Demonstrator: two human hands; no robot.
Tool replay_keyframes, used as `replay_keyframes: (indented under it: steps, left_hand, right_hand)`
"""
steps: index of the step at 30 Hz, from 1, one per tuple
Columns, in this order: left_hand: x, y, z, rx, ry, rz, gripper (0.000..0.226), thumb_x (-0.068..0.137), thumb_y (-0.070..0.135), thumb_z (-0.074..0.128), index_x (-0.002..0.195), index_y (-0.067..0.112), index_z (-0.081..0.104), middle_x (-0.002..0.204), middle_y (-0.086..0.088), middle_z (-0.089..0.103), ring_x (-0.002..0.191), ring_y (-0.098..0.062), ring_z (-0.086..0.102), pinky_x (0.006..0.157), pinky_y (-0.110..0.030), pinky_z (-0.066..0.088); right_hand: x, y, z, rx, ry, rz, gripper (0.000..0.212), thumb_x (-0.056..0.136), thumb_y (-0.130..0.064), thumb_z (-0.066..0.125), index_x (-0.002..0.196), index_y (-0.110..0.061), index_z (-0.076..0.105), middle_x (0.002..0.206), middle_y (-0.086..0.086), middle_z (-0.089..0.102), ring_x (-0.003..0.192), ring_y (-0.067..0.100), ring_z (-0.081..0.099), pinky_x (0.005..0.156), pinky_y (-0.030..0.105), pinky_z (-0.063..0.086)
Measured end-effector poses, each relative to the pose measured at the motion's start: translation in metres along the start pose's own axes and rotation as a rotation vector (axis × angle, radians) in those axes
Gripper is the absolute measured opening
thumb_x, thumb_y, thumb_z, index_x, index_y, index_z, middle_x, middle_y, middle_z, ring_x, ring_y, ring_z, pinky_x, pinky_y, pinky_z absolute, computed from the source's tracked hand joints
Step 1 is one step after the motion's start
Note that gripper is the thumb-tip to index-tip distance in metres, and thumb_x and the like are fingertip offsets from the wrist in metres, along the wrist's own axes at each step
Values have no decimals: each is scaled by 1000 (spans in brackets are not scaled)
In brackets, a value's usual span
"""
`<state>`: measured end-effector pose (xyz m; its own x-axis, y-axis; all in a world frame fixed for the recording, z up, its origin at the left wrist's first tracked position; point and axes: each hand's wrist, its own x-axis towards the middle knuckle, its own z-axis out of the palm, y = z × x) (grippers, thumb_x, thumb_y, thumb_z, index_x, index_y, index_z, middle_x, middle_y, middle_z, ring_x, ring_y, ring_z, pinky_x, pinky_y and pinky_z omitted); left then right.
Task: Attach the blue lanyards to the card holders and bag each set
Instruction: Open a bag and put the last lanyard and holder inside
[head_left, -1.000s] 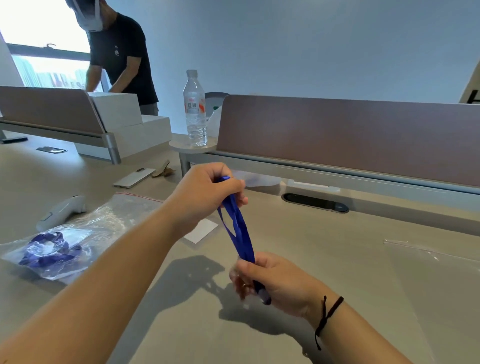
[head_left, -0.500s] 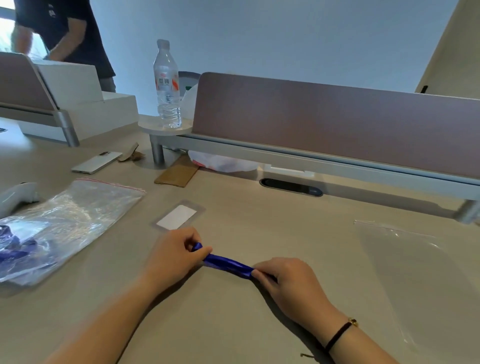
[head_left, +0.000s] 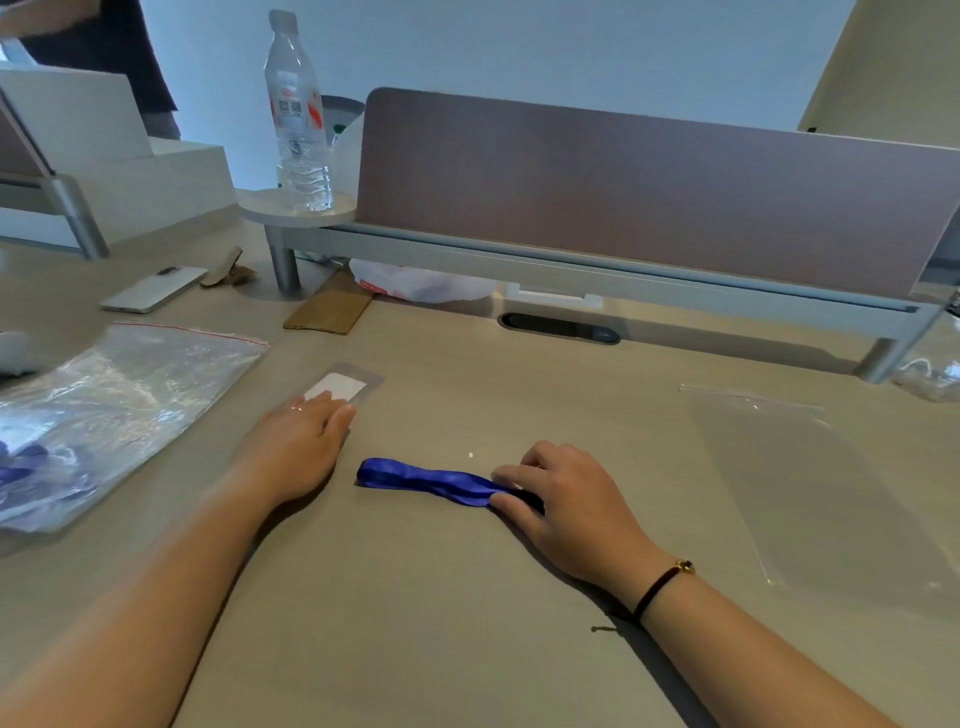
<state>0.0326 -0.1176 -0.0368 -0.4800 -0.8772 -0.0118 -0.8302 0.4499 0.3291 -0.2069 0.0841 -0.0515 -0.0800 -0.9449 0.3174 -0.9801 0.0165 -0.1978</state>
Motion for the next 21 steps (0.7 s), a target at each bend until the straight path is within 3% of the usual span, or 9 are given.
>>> replay_keyframes:
  steps: [2, 3, 5, 8, 12, 17, 21]
  left_hand:
    - [-8, -4, -6, -6, 52, -38, 37, 106, 41, 29, 110, 27, 62, 126, -6, 65, 108, -26, 58, 92, -42, 50]
    - [-13, -7, -9, 21, 67, -54, 33, 105, 39, 33, 109, 28, 65, 120, -3, 67, 103, -24, 59, 88, -41, 52]
    - [-26, -12, -15, 64, 90, -80, 26, 102, 37, 44, 111, 32, 68, 118, -1, 68, 104, -23, 61, 89, -39, 53]
    - [-55, -19, -22, 56, 90, -53, 16, 97, 37, 55, 99, 36, 71, 114, 3, 70, 101, -19, 60, 88, -36, 52]
    - [-105, -26, -34, -37, 34, 76, 10, 92, 30, 68, 96, 33, 76, 109, 17, 70, 97, -6, 58, 84, -22, 40]
    - [-139, 0, -22, -60, -141, 298, 12, 92, 35, 69, 101, 37, 77, 117, 29, 66, 112, 7, 56, 103, -17, 40]
    - [-140, 42, 6, -100, -125, 441, 16, 93, 40, 65, 104, 38, 76, 119, 29, 66, 114, 7, 56, 102, -22, 44]
  right_hand:
    - [0, 1, -1, 24, -4, 9, 50, 95, -63, 31, 119, -37, 68, 97, -11, 59, 84, 11, 51, 78, 31, 44]
    - [0, 2, -1, 39, 0, 13, 51, 96, -63, 32, 120, -36, 68, 99, -11, 61, 86, 11, 53, 79, 31, 45]
    - [1, 2, 0, 80, 21, 24, 52, 97, -60, 34, 122, -31, 69, 103, -10, 64, 90, 11, 57, 81, 32, 46]
    - [0, 4, 0, 154, 75, 40, 48, 98, -54, 39, 122, -26, 70, 107, -10, 65, 94, 9, 59, 84, 31, 48]
    - [0, 7, -2, 232, 178, 99, 36, 99, -41, 51, 117, -19, 73, 114, -7, 63, 102, 10, 58, 90, 34, 48]
    - [0, 10, -8, 252, 235, 204, 28, 98, -28, 59, 118, -14, 73, 120, -4, 61, 110, 14, 57, 91, 26, 42]
    - [-13, 13, -15, 272, 175, 245, 27, 98, -26, 60, 121, -19, 71, 124, -7, 58, 115, 10, 54, 95, 23, 39]
